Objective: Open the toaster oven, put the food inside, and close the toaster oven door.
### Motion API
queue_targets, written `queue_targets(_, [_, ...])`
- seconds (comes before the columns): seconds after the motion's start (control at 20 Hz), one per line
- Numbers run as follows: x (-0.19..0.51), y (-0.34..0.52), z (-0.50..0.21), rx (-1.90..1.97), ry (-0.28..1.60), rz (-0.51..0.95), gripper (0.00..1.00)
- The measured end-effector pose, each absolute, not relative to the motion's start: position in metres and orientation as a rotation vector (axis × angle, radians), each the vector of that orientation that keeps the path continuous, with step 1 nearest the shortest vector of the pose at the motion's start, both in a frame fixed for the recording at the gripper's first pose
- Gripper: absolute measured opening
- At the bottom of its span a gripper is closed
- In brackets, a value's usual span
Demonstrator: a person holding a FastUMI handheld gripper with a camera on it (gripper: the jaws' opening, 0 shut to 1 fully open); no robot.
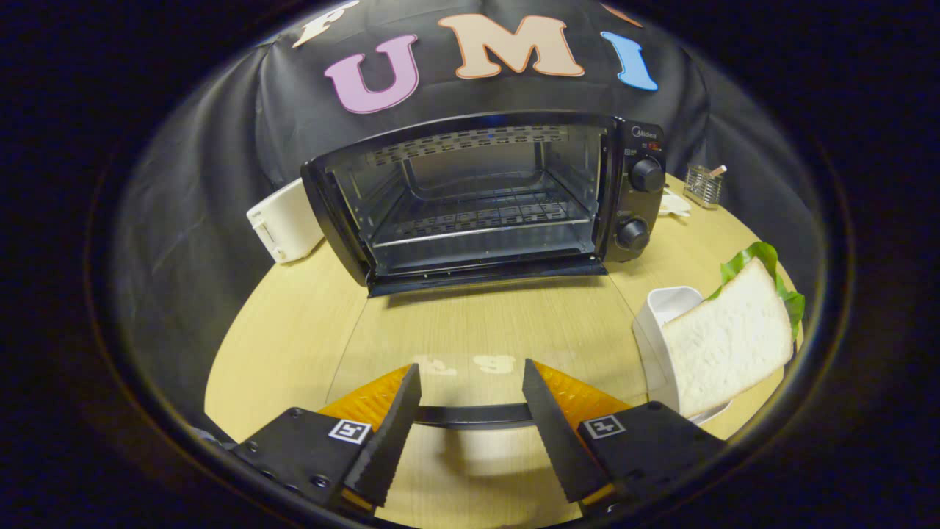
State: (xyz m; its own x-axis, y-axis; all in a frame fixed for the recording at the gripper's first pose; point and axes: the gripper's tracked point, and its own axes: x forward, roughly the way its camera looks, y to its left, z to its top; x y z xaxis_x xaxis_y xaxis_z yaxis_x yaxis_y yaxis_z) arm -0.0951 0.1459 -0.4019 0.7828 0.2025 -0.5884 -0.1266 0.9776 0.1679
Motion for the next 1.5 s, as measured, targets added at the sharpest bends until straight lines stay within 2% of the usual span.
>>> queue_targets(0.4, [-0.105,0.115,-0.331,0.171,0.731,0.341,0.9])
queue_targets(0.8, [-0.125,-0.018,-0.282,0.112,0.855,0.422,0.9])
queue_targets(1.1, [-0.139,-0.093,-0.303,0.134,1.017,0.462,0.88])
queue_targets(1.25, [-0.128,-0.113,-0.314,0.128,1.022,0.467,0.86])
queue_targets(1.5, [-0.113,-0.097,-0.344,0.278,1.111,0.528,0.85])
